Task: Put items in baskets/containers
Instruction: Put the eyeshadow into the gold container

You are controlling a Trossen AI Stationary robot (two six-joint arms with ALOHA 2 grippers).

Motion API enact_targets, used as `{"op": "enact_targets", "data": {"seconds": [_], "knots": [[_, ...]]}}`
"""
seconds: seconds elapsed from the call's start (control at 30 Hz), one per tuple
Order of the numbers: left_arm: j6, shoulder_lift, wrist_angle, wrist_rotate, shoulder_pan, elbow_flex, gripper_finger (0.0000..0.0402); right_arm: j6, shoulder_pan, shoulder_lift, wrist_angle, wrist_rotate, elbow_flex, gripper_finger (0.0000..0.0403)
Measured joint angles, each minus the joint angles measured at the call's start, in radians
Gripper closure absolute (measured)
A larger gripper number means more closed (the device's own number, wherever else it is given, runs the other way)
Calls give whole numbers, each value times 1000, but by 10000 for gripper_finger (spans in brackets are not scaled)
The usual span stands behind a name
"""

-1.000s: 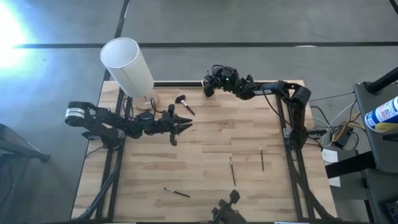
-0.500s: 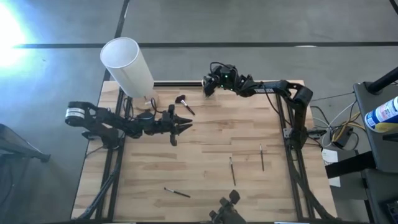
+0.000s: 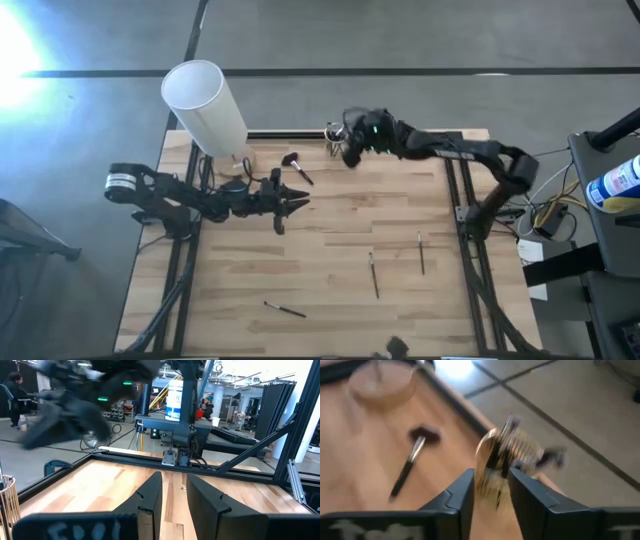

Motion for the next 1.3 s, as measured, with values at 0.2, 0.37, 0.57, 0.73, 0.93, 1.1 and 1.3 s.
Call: {"op": "enact_targets", "data": {"seconds": [0.2, 0.37, 0.57, 0.73, 0.93, 1.1, 1.3], "knots": [[0, 0, -5, 0, 0, 0, 319, 54, 188, -213, -34, 197, -199, 355], [0, 0, -4, 0, 0, 0, 319, 192, 356, -361, -76, 279, -334, 392], [0, 0, -4, 0, 0, 0, 319, 432, 546, -477, -341, 446, -385, 394], [0, 0, -13, 0, 0, 0, 319, 724, 712, -516, -576, 513, -401, 394], [0, 0, -22, 0, 0, 0, 319, 1002, 907, -514, -727, 550, -421, 394], [0, 0, -31, 0, 0, 0, 319, 1134, 1012, -515, -773, 558, -438, 394], [0, 0, -35, 0, 0, 0, 319, 1302, 1043, -515, -929, 545, -451, 394]]}}
